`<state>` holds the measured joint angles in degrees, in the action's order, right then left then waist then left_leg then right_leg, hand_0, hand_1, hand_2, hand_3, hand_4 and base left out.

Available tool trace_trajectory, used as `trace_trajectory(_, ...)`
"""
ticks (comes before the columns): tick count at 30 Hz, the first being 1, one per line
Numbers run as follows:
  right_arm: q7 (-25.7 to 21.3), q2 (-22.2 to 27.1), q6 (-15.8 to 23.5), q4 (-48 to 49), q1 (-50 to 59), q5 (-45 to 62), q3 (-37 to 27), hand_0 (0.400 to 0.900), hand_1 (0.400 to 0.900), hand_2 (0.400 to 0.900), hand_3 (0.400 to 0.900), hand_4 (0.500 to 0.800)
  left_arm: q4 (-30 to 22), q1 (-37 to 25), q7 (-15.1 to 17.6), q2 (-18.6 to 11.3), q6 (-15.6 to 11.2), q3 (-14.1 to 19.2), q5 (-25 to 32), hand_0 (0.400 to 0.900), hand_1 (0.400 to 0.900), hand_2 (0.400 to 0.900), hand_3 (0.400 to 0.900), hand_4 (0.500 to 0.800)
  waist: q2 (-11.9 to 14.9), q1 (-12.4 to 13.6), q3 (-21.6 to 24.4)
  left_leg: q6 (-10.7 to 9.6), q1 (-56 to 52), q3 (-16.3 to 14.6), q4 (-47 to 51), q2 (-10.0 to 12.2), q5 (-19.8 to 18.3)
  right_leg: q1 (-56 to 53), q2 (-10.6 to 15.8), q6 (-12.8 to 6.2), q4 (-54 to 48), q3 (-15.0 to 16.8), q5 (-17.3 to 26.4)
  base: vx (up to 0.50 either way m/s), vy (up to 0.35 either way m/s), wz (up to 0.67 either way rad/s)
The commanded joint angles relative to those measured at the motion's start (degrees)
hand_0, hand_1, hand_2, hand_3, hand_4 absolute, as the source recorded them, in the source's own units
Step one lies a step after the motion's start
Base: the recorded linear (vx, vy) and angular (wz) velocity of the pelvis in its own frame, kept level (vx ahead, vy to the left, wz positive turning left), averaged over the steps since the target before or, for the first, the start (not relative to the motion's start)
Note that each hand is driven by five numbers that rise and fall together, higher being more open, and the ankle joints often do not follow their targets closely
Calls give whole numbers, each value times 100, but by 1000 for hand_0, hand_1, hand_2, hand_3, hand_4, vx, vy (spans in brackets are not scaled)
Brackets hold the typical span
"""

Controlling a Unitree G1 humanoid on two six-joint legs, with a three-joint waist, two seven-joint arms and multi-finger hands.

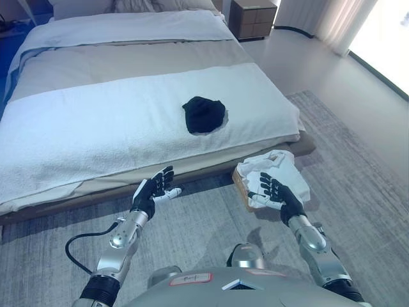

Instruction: Put the clothes on the bed into the basket.

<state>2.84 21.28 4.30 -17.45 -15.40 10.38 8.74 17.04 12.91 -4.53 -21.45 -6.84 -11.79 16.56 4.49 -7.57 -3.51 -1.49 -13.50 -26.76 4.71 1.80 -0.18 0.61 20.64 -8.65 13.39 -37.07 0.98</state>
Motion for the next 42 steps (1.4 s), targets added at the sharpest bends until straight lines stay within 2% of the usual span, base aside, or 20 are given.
trace_trajectory(1, -84, 31, 525, 177, 568, 171, -163, 900, 900, 900, 900, 800, -507, -361, 41, 77, -498, -8, -118, 900, 900, 900, 900, 800, -38, 69, 10, 42, 20, 797, 29, 185, -619, 229, 533, -519, -221, -35, 1707, 0, 0, 0)
trace_trajectory(10, -60, 65, 493, 228, 589, 158, -202, 900, 900, 900, 900, 800, -515, -325, 24, 110, -492, 25, -24, 900, 900, 900, 900, 800, -109, 59, 32, 0, -1, 792, 29, 276, -628, 250, 499, -472, -121, -57, 1500, 7, -27, 1)
trace_trajectory(15, -77, 100, 489, 256, 637, 163, -242, 900, 900, 900, 900, 800, -534, -317, 25, 119, -481, 48, 36, 900, 900, 900, 900, 800, -191, 104, 45, -89, -42, 737, 29, 424, -589, 279, 360, -383, -111, -25, 1219, 19, -92, -6)
trace_trajectory(22, -92, 217, 508, 322, 691, 176, -282, 900, 900, 900, 900, 800, -552, -231, 51, 239, -475, 125, 200, 900, 900, 900, 900, 800, -354, 160, 47, -280, -54, 563, -137, 780, -477, 356, -80, -69, -193, 161, 677, 8, -153, -11)
trace_trajectory(25, -144, 282, 546, 305, 807, 190, -255, 900, 900, 900, 900, 800, -577, -208, 75, 294, -487, 145, 312, 900, 900, 900, 900, 800, -399, 231, -24, -424, 275, 572, -1101, 1078, -568, 244, -497, 187, -436, 400, 334, 0, -272, -29)
trace_trajectory(27, -190, 356, 564, 317, 893, 213, -206, 900, 900, 900, 900, 800, -627, -213, 71, 288, -470, 129, 440, 900, 900, 900, 900, 800, -397, 390, -185, -547, 836, 785, -2245, 1420, -172, -62, -889, 455, -766, 490, 118, -20, -312, -36)
trace_trajectory(29, -240, 414, 582, 342, 918, 230, -214, 900, 900, 900, 900, 800, -670, -233, 66, 290, -456, 86, 504, 900, 900, 900, 900, 800, -383, 534, -379, -657, 1214, 1138, -2949, 1519, 255, -336, -1122, 679, -1001, 457, -48, -26, -209, -13)
trace_trajectory(30, -270, 439, 580, 339, 908, 232, -250, 900, 900, 900, 900, 800, -704, -235, 57, 309, -437, 60, 525, 900, 900, 900, 900, 800, -342, 570, -448, -679, 1377, 1223, -3102, 1523, 337, -478, -1187, 735, -1108, 414, -119, 2, -134, 10)
trace_trajectory(32, -332, 466, 585, 353, 904, 225, -332, 900, 900, 900, 900, 800, -742, -235, 84, 317, -414, 55, 531, 900, 900, 900, 900, 800, -283, 614, -528, -644, 1702, 1214, -2887, 1437, 161, -673, -1248, 746, -1287, 373, -175, 46, -80, 20)
trace_trajectory(34, -395, 492, 592, 323, 926, 223, -382, 900, 900, 900, 900, 800, -811, -268, 126, 316, -431, 24, 573, 900, 900, 900, 900, 800, -235, 653, -588, -604, 1931, 1070, -2384, 1332, 93, -750, -1288, 697, -1403, 376, -129, 87, -16, 11)
trace_trajectory(38, -545, 525, 651, 174, 1120, 218, -305, 900, 900, 900, 900, 800, -758, -428, 251, 318, -501, -120, 542, 900, 900, 900, 900, 800, -302, 772, -805, -874, 2399, 959, -1057, 1370, 1128, -816, -1486, 645, -1554, 428, -116, 96, 40, -3)
trace_trajectory(42, -669, 500, 724, -34, 1397, 260, -146, 900, 900, 900, 900, 800, -698, -534, 365, 304, -569, -96, 549, 900, 900, 900, 900, 800, -423, 927, -883, -1085, 2572, 747, -157, 1573, 1769, -917, -1686, 559, -1723, 492, -160, 171, 88, -26)
